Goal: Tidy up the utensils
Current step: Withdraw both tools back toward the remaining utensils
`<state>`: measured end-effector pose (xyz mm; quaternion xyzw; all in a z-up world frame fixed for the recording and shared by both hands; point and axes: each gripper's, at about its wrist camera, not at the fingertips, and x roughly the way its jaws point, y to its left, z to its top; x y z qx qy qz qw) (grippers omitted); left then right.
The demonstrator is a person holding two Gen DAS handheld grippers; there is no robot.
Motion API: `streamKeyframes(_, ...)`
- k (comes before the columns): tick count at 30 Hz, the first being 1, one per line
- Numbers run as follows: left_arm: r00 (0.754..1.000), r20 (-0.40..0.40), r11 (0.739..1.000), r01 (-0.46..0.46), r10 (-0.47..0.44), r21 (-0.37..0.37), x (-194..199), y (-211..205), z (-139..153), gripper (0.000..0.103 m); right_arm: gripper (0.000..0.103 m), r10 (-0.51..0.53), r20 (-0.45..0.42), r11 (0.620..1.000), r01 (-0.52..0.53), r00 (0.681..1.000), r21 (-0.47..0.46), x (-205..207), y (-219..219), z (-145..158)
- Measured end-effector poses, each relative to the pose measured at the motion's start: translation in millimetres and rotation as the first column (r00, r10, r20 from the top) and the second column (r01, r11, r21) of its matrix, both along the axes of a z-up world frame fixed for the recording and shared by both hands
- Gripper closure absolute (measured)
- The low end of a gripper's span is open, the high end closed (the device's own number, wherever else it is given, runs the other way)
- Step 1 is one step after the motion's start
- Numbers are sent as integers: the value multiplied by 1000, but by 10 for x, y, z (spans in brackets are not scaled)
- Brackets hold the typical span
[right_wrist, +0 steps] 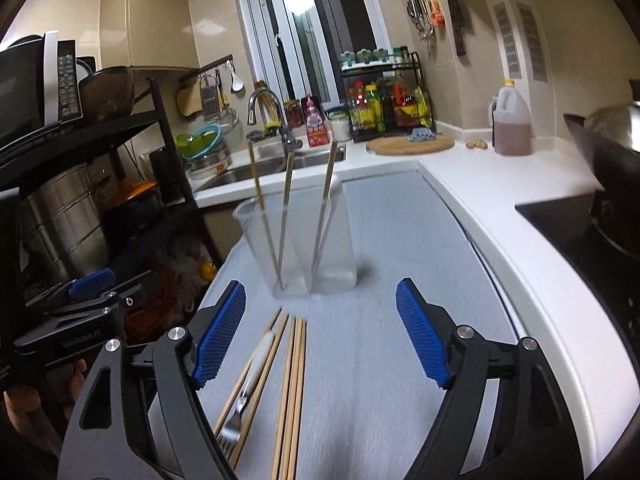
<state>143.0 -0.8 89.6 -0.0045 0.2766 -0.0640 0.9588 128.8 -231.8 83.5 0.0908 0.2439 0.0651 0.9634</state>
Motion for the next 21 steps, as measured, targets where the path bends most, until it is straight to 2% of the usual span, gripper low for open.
streamKeyframes(10, 1000, -29, 1000, -6, 7, 16, -674, 68, -283, 15, 25, 18, -84, 999, -21, 996, -32, -653, 147, -414)
streamKeyframes(21, 999, -29, 1000, -28, 28, -12, -1119, 113, -403, 15, 25, 35, -90, 998, -40, 995, -57, -1166, 295, -545)
